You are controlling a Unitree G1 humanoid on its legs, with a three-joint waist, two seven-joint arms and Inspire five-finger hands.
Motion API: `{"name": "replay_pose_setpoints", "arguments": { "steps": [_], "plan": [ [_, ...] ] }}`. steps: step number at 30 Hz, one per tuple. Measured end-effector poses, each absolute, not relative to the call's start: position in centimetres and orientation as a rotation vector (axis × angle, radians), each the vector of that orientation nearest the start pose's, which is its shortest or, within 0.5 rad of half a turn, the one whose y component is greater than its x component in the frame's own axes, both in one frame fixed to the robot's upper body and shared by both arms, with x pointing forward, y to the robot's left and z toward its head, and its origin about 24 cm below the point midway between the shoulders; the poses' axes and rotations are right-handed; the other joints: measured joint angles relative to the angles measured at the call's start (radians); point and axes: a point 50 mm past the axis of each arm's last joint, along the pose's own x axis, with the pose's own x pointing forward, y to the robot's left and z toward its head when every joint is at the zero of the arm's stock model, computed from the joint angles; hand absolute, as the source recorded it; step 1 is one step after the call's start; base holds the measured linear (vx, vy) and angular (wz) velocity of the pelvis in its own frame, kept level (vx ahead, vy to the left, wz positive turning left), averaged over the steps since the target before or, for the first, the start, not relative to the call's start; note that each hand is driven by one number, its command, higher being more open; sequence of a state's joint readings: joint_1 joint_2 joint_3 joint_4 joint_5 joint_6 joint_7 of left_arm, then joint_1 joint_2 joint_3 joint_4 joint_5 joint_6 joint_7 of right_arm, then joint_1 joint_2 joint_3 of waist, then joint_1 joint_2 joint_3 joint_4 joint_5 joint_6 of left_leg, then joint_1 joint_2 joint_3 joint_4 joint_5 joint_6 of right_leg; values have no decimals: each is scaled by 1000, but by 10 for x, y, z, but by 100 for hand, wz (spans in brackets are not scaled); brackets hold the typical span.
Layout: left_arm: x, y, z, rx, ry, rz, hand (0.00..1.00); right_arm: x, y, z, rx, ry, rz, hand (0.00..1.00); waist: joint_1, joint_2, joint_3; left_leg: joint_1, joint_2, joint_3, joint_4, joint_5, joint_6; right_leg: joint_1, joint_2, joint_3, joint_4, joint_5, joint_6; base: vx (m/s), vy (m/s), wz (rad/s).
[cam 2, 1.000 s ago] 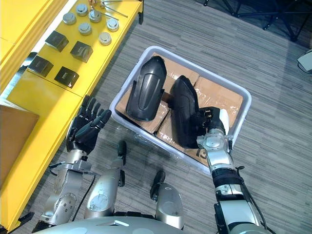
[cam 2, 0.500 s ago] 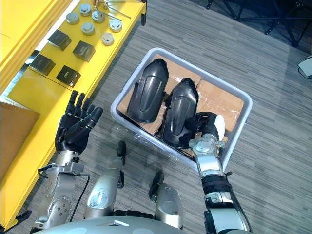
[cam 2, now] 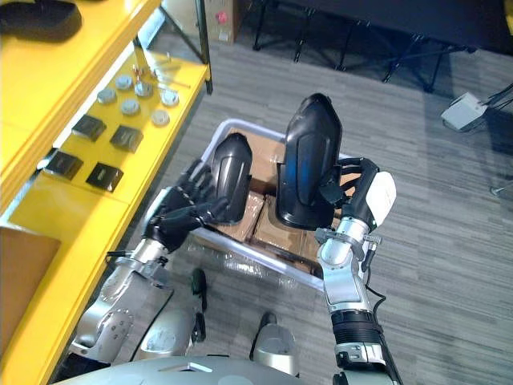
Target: Walk over and take three plastic housings, then place them on the shelf
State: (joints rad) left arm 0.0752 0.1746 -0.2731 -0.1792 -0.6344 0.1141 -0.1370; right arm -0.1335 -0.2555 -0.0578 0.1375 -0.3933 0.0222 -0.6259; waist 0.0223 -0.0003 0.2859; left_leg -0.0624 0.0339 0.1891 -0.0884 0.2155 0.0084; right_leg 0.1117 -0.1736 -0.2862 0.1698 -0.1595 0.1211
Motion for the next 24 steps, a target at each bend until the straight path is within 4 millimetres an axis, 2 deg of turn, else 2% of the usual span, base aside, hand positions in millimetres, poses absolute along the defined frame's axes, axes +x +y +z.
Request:
{"name": "replay_pose_setpoints", "arguments": {
  "steps": [4, 8, 14, 20, 24],
  "plan": [
    [235, 93, 50, -524, 112, -484, 100, 268, -232, 88, -662, -314, -648, 0, -8, 28, -36, 4, 7, 8, -1, 2, -1, -2, 6, 9, 0, 7, -3, -43, -5, -9],
    [241, 79, 45, -539, 160, -489, 100, 267, -215, 102, -636, -444, -584, 0, -26, 62, -62, 8, 16, 24, -1, -2, -5, 1, 14, 24, -21, 31, -5, -70, 26, -13],
    [247, 57, 43, -539, 198, -475, 100, 266, -191, 97, -596, -482, -475, 0, -30, 67, -73, 21, 22, 50, -1, -3, -3, 11, 17, 47, -52, 59, -1, -65, 45, -14],
    [252, 61, 33, -521, 228, -380, 100, 262, -179, 89, -513, -461, -416, 0, -33, 62, -115, 20, 22, 52, -1, 2, -6, 4, 16, 49, -58, 60, 0, -17, 14, -1],
    [253, 61, 35, -597, 224, -354, 100, 260, -162, 80, -478, -425, -333, 0, -37, 59, -129, 20, 24, 55, -1, 1, -6, 7, 17, 49, -68, 63, 0, 5, 0, -1]
  ]
}}
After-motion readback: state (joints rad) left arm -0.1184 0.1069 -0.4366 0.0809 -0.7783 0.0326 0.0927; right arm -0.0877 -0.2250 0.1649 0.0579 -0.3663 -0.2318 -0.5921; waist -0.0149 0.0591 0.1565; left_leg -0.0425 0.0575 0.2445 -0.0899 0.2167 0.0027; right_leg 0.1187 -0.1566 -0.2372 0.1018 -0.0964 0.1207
